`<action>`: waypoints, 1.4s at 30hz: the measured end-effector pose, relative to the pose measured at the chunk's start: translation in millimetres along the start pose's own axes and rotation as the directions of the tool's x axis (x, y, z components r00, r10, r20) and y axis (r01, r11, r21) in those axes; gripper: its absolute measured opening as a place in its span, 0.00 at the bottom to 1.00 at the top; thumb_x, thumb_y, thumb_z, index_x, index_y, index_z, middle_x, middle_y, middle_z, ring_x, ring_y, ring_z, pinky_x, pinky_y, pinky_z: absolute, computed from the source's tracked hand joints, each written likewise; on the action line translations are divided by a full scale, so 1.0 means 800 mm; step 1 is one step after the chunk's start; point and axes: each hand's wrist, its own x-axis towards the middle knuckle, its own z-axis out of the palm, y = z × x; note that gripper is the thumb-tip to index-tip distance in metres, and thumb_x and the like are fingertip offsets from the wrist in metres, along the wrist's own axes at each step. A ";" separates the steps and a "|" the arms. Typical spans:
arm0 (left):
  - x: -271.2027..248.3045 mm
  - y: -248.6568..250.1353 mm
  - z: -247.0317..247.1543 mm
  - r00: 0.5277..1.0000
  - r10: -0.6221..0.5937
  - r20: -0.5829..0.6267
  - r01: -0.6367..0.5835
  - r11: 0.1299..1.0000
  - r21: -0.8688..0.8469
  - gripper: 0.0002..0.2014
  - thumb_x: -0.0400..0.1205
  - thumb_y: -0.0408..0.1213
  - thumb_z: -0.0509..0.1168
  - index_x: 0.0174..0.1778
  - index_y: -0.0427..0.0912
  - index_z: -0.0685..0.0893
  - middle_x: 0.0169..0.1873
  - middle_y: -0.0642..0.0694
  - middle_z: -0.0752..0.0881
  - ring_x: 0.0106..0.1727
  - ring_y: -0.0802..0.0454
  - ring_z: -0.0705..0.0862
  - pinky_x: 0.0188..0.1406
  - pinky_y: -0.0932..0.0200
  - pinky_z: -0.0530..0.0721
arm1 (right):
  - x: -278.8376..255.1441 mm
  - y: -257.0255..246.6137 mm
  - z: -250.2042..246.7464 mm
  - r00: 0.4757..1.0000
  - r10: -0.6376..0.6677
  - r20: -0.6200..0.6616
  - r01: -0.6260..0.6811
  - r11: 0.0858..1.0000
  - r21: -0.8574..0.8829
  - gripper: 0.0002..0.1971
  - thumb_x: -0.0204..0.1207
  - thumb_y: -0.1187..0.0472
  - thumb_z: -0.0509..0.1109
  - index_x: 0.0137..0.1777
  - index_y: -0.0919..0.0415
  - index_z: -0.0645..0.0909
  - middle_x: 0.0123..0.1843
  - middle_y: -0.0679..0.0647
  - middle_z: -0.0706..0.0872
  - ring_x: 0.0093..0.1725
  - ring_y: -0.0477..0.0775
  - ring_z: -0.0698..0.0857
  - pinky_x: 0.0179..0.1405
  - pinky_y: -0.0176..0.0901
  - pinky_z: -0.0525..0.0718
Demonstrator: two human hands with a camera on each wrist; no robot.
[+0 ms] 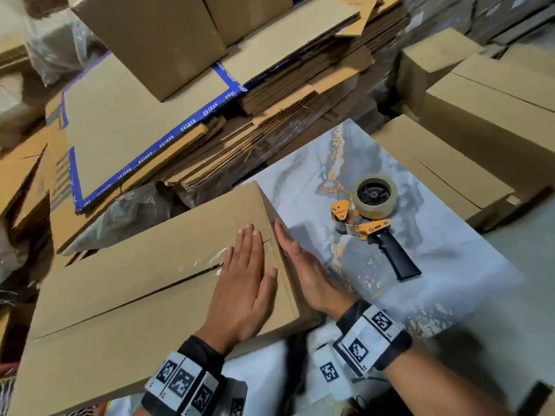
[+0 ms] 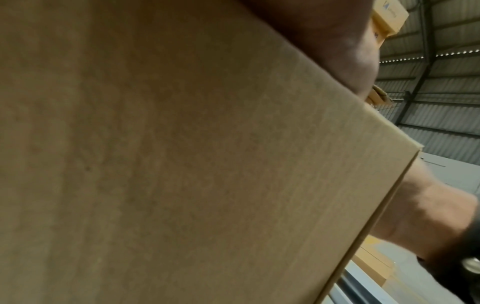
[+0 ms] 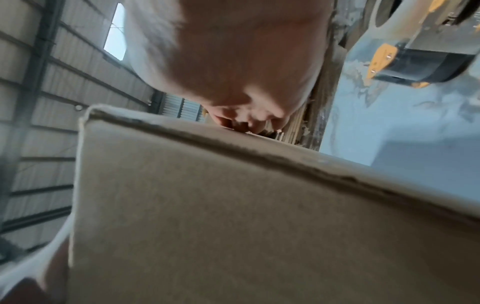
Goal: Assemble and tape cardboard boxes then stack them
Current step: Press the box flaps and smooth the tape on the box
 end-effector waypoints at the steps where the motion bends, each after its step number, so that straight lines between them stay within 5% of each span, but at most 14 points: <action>1: 0.000 0.000 0.000 1.000 -0.005 -0.006 0.005 1.000 -0.007 0.35 0.86 0.60 0.35 0.88 0.49 0.37 0.87 0.53 0.33 0.86 0.61 0.30 0.86 0.58 0.33 | -0.001 0.003 0.003 1.000 -0.027 0.002 0.027 0.999 -0.026 0.45 0.73 0.17 0.38 0.88 0.35 0.49 0.86 0.27 0.53 0.85 0.30 0.53 0.87 0.39 0.50; 6: 0.002 -0.002 0.002 1.000 -0.011 -0.006 0.011 1.000 0.003 0.35 0.86 0.61 0.35 0.87 0.49 0.37 0.87 0.53 0.33 0.87 0.61 0.31 0.87 0.56 0.34 | -0.003 0.008 0.001 0.999 -0.022 -0.030 0.021 0.999 -0.048 0.53 0.65 0.12 0.33 0.88 0.39 0.49 0.86 0.31 0.52 0.86 0.30 0.52 0.89 0.42 0.49; 11: 0.003 -0.005 0.003 1.000 -0.005 -0.008 0.005 1.000 0.002 0.36 0.87 0.61 0.36 0.88 0.47 0.38 0.88 0.51 0.34 0.87 0.59 0.32 0.87 0.55 0.34 | -0.002 0.002 0.012 0.990 -0.132 -0.039 0.136 0.983 0.126 0.51 0.74 0.17 0.41 0.90 0.50 0.54 0.89 0.38 0.55 0.87 0.36 0.53 0.89 0.48 0.50; 15: 0.002 -0.004 0.004 1.000 -0.003 -0.005 0.004 1.000 0.003 0.36 0.87 0.61 0.36 0.88 0.47 0.39 0.88 0.51 0.34 0.87 0.60 0.32 0.87 0.55 0.35 | -0.003 -0.001 0.002 0.997 -0.074 -0.031 0.073 0.997 -0.021 0.54 0.68 0.13 0.36 0.90 0.44 0.51 0.89 0.34 0.53 0.88 0.37 0.51 0.90 0.52 0.49; 20: 0.005 -0.007 0.005 1.000 -0.001 -0.004 0.001 1.000 0.016 0.36 0.86 0.62 0.35 0.88 0.47 0.38 0.87 0.51 0.33 0.87 0.61 0.31 0.86 0.57 0.33 | -0.006 0.000 0.009 0.996 -0.088 0.004 0.087 0.994 0.073 0.50 0.68 0.13 0.39 0.88 0.36 0.50 0.86 0.27 0.53 0.85 0.30 0.54 0.86 0.38 0.52; 22: 0.004 -0.007 0.005 1.000 0.002 -0.008 -0.002 1.000 0.013 0.36 0.86 0.62 0.35 0.88 0.48 0.38 0.87 0.51 0.33 0.87 0.61 0.31 0.85 0.60 0.32 | -0.008 0.009 0.009 1.000 0.018 -0.020 -0.015 0.993 0.116 0.47 0.64 0.10 0.41 0.83 0.26 0.55 0.86 0.30 0.58 0.85 0.33 0.59 0.88 0.46 0.55; 25: 0.004 -0.006 0.004 1.000 0.008 -0.012 -0.008 1.000 0.013 0.36 0.86 0.62 0.34 0.88 0.48 0.38 0.87 0.51 0.33 0.86 0.61 0.30 0.83 0.63 0.30 | -0.011 0.006 0.001 0.997 0.037 -0.060 -0.029 0.992 0.121 0.52 0.62 0.09 0.42 0.84 0.32 0.62 0.87 0.38 0.63 0.85 0.37 0.62 0.88 0.48 0.53; 30: 0.005 -0.007 0.008 0.999 -0.018 -0.029 0.019 1.000 0.018 0.38 0.86 0.64 0.35 0.89 0.47 0.38 0.87 0.51 0.33 0.86 0.61 0.30 0.83 0.63 0.30 | -0.006 -0.004 0.007 0.993 -0.059 -0.103 0.076 0.983 0.168 0.45 0.75 0.18 0.49 0.84 0.45 0.69 0.84 0.39 0.70 0.84 0.35 0.64 0.87 0.46 0.57; 33: 0.005 -0.007 0.010 0.995 -0.078 -0.068 0.079 0.997 0.009 0.41 0.85 0.66 0.37 0.89 0.45 0.39 0.87 0.52 0.34 0.87 0.61 0.31 0.79 0.69 0.28 | 0.007 -0.010 -0.006 0.983 -0.056 -0.177 0.070 0.995 0.073 0.28 0.84 0.39 0.61 0.79 0.51 0.77 0.76 0.46 0.82 0.78 0.42 0.77 0.83 0.55 0.71; 36: 0.006 -0.006 0.011 0.991 -0.113 -0.066 0.115 0.993 0.022 0.43 0.84 0.67 0.37 0.90 0.43 0.40 0.87 0.51 0.35 0.87 0.59 0.33 0.80 0.65 0.30 | 0.022 -0.024 -0.015 0.970 -0.051 -0.238 0.042 0.998 -0.045 0.24 0.82 0.52 0.72 0.76 0.59 0.80 0.72 0.54 0.85 0.72 0.45 0.82 0.78 0.55 0.78; 40: 0.003 -0.001 0.010 0.976 -0.202 -0.078 0.204 0.979 0.009 0.43 0.85 0.67 0.36 0.90 0.41 0.40 0.89 0.46 0.37 0.89 0.54 0.36 0.83 0.58 0.34 | 0.032 -0.036 -0.013 0.971 -0.063 -0.229 -0.018 0.942 -0.334 0.39 0.66 0.41 0.77 0.78 0.53 0.79 0.69 0.48 0.88 0.68 0.44 0.85 0.71 0.52 0.83; 42: 0.002 -0.002 0.012 0.971 -0.236 -0.042 0.237 0.971 0.030 0.46 0.83 0.69 0.32 0.89 0.39 0.39 0.88 0.43 0.35 0.89 0.51 0.35 0.85 0.53 0.36 | 0.035 -0.045 -0.016 0.964 -0.040 -0.262 -0.046 0.948 -0.316 0.34 0.69 0.50 0.82 0.75 0.56 0.82 0.67 0.51 0.89 0.65 0.46 0.87 0.69 0.50 0.84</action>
